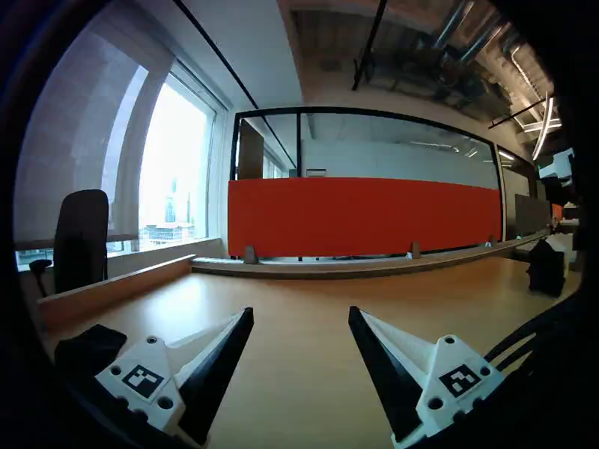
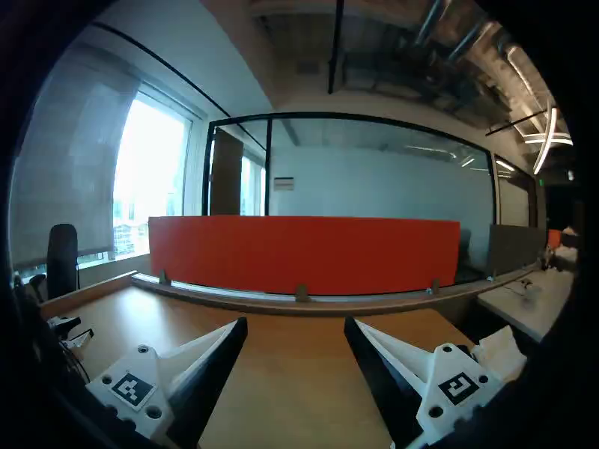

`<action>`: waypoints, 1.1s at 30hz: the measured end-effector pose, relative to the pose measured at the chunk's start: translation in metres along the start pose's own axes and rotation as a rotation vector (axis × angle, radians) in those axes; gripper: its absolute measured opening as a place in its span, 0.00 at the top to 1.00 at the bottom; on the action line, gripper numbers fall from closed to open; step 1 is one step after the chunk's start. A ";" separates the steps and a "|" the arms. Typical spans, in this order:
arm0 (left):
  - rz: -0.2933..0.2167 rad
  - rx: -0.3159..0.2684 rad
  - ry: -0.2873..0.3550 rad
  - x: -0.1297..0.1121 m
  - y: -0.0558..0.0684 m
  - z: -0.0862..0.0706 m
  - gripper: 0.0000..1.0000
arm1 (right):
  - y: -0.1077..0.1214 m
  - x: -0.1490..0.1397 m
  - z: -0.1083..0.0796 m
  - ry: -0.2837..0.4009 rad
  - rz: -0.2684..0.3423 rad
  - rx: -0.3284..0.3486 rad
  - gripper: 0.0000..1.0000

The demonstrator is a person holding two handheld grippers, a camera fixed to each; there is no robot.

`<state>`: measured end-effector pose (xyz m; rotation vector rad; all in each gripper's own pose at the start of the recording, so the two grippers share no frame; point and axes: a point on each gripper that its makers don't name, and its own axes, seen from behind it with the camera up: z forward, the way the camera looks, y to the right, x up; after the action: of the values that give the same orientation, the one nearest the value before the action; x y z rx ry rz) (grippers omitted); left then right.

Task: Fold towel

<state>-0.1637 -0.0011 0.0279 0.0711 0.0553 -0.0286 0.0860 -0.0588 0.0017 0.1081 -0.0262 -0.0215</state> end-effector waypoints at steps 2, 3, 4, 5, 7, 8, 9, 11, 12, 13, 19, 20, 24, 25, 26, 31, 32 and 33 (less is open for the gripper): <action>0.001 0.006 -0.006 -0.002 -0.001 0.000 0.06 | 0.000 0.000 0.001 0.000 -0.001 0.001 0.00; 0.001 0.009 -0.008 -0.002 -0.001 0.001 0.06 | 0.000 0.000 0.001 0.001 -0.002 0.002 0.00; 0.001 0.009 -0.008 -0.002 -0.001 0.001 0.06 | 0.000 0.001 0.001 0.001 -0.001 0.002 0.00; 0.002 0.009 -0.007 -0.002 -0.001 0.002 0.06 | 0.000 0.001 0.001 0.000 0.000 0.003 0.00; 0.002 0.009 -0.007 -0.002 -0.001 0.002 0.06 | 0.000 0.001 0.002 0.002 0.002 0.006 0.00; 0.002 0.009 -0.007 -0.003 -0.001 0.002 0.06 | 0.000 0.001 0.002 0.003 0.002 0.008 0.00; 0.002 0.008 -0.007 -0.003 -0.001 0.002 0.06 | 0.000 0.001 0.002 0.005 0.003 0.009 0.00; 0.003 0.008 -0.008 -0.004 0.000 0.002 0.06 | 0.000 0.001 0.003 0.004 0.004 0.012 0.00; 0.004 0.008 -0.008 -0.004 0.000 0.002 0.06 | 0.000 0.001 0.004 0.004 0.004 0.013 0.00; 0.004 0.008 -0.008 -0.004 0.000 0.002 0.06 | 0.001 0.001 0.004 0.005 0.004 0.014 0.00; 0.004 0.008 -0.008 -0.004 0.000 0.003 0.06 | 0.006 0.004 0.007 0.015 0.006 0.013 0.00; 0.004 0.008 -0.008 -0.004 0.000 0.003 0.06 | 0.007 0.005 0.007 0.019 0.005 0.012 0.00; 0.004 0.008 -0.008 -0.005 0.000 0.003 0.06 | 0.017 0.008 0.008 0.040 -0.004 -0.006 0.00; 0.004 0.008 -0.008 -0.005 0.000 0.003 0.06 | 0.020 0.008 0.008 0.045 -0.008 -0.012 0.00; 0.004 0.008 -0.008 -0.005 0.000 0.003 0.06 | 0.023 0.008 0.008 0.049 -0.013 -0.018 0.00; 0.004 0.008 -0.008 -0.005 0.000 0.003 0.06 | 0.036 0.002 0.006 0.071 -0.028 -0.046 0.00; 0.004 0.008 -0.008 -0.005 0.000 0.003 0.06 | 0.039 0.000 0.006 0.073 -0.028 -0.052 0.00; 0.004 0.008 -0.008 -0.005 0.000 0.003 0.06 | 0.042 -0.002 0.006 0.076 -0.027 -0.057 0.00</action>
<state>-0.1688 -0.0014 0.0315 0.0793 0.0470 -0.0249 0.0847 -0.0179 0.0120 0.0523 0.0515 -0.0455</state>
